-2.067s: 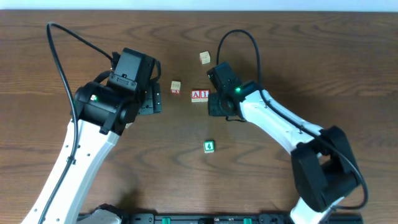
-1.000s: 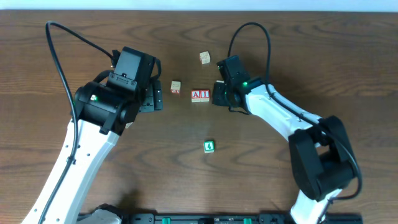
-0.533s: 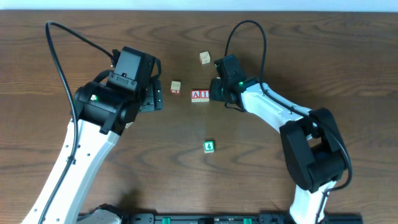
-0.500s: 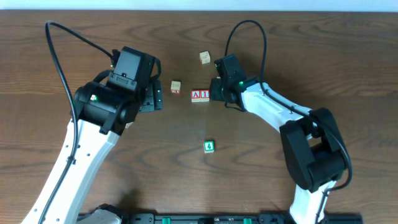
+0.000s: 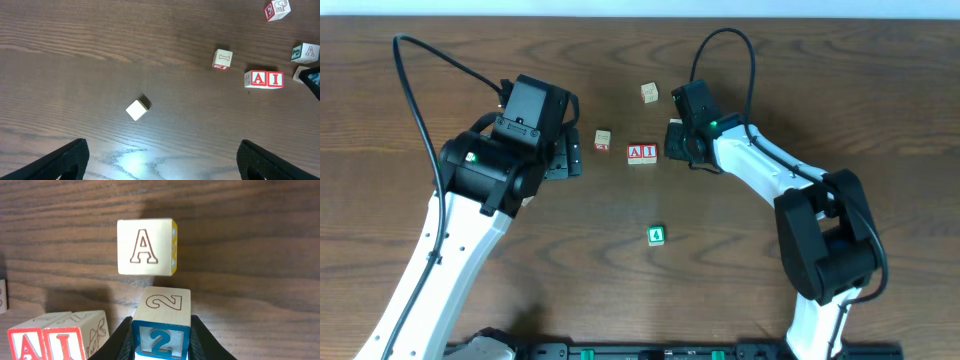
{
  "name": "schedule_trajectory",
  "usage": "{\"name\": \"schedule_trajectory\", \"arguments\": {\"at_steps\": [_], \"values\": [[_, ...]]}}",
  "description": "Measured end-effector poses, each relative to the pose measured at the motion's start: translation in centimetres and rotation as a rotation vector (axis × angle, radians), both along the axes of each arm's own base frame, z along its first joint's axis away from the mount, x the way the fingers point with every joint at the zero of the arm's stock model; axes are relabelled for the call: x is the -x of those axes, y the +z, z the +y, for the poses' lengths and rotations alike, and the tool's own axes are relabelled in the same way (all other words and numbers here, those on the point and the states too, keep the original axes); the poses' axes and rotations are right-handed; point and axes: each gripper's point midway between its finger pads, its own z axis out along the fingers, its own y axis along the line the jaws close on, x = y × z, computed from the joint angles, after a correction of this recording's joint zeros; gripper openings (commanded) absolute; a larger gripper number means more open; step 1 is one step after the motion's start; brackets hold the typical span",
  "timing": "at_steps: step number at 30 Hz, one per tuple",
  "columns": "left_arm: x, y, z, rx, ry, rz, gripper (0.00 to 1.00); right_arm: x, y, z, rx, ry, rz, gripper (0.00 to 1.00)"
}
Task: Spell out Ai2
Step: 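Lower the '2' block to the right of the 'I' block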
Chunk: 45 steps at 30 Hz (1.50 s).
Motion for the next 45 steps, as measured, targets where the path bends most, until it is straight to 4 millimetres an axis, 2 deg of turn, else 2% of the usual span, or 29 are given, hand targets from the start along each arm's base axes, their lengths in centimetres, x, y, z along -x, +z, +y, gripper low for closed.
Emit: {"name": "schedule_trajectory", "arguments": {"at_steps": [7, 11, 23, 38, 45], "values": [[0.0, 0.0, 0.0, 0.000, 0.000, 0.000, 0.95, 0.7, 0.0, 0.8, -0.060, -0.027, 0.048, 0.14], [0.0, 0.0, 0.0, 0.000, 0.000, 0.000, 0.95, 1.1, 0.0, 1.2, -0.089, -0.035, 0.072, 0.22], [0.0, 0.0, 0.0, 0.000, 0.000, 0.000, 0.95, 1.7, -0.2, 1.7, -0.104, -0.038, 0.094, 0.33], [0.0, 0.0, 0.0, 0.000, 0.000, 0.000, 0.95, 1.9, -0.8, 1.9, -0.100, -0.032, 0.101, 0.41], [0.0, 0.0, 0.0, 0.000, 0.000, 0.000, 0.95, 1.8, -1.2, 1.6, -0.082, -0.039, 0.099, 0.40]]}}
